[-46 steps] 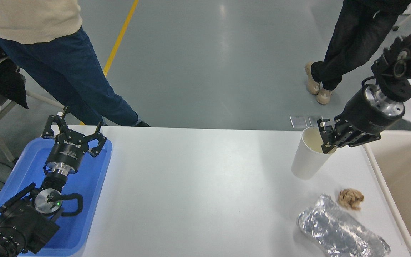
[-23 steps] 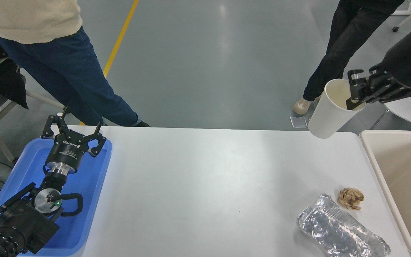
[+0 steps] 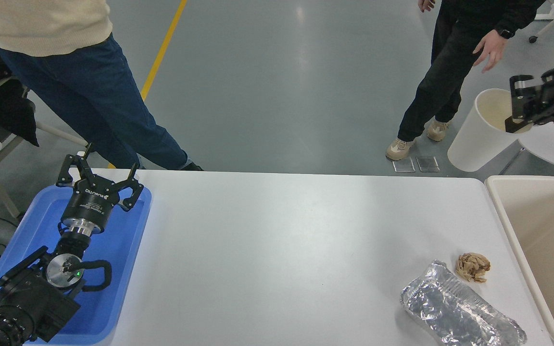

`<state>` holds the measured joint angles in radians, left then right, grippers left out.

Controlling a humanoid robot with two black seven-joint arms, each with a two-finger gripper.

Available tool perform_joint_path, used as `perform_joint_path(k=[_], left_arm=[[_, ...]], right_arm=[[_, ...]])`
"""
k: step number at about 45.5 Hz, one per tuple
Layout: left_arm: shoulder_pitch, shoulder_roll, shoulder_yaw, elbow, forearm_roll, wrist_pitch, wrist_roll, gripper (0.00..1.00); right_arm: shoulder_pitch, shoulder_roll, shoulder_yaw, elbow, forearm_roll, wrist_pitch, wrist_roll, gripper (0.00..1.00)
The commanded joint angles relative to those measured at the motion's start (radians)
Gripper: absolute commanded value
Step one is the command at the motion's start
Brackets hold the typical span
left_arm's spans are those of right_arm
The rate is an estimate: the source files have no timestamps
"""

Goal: Pick up paper cup place in dustbin

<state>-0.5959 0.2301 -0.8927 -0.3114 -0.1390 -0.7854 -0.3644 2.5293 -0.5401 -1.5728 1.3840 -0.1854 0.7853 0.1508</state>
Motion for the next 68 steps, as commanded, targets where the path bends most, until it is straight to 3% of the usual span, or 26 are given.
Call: perform_joint_path(k=[1, 8, 15, 29, 42, 55, 61, 68], left_arm=[[0.001, 0.0, 0.0, 0.002, -0.001, 0.0, -0.001, 1.0], [0.001, 0.0, 0.0, 0.002, -0.002, 0.0, -0.001, 1.0], [0.001, 0.0, 0.0, 0.002, -0.002, 0.0, -0.002, 1.0], [0.001, 0.0, 0.0, 0.002, -0.002, 0.0, -0.002, 1.0], [0.001, 0.0, 0.0, 0.002, -0.002, 0.0, -0.002, 1.0], [0.001, 0.0, 0.0, 0.002, -0.004, 0.0, -0.002, 1.0], [0.001, 0.0, 0.0, 0.002, -0.004, 0.0, -0.002, 1.0], [0.001, 0.0, 0.0, 0.002, -0.004, 0.0, -0.002, 1.0]], right_arm=[[-0.122, -0.168, -0.068, -0.103, -0.008, 0.0, 0.0, 0.0], [-0.306, -0.257, -0.069, -0.252, -0.009, -0.006, 0.0, 0.0], [-0.526, -0.297, -0.004, -0.396, -0.006, -0.119, 0.0, 0.0], [-1.131, -0.35, 0.402, -0.71, -0.008, -0.319, -0.002, 0.0], [-1.517, -0.247, 0.611, -1.082, 0.001, -0.354, -0.004, 0.0], [-1.693, -0.15, 0.738, -1.2, 0.0, -0.549, -0.039, 0.0], [-1.744, -0.11, 0.754, -1.252, 0.003, -0.569, -0.072, 0.0], [-1.765, -0.097, 0.78, -1.271, 0.006, -0.571, -0.079, 0.0]])
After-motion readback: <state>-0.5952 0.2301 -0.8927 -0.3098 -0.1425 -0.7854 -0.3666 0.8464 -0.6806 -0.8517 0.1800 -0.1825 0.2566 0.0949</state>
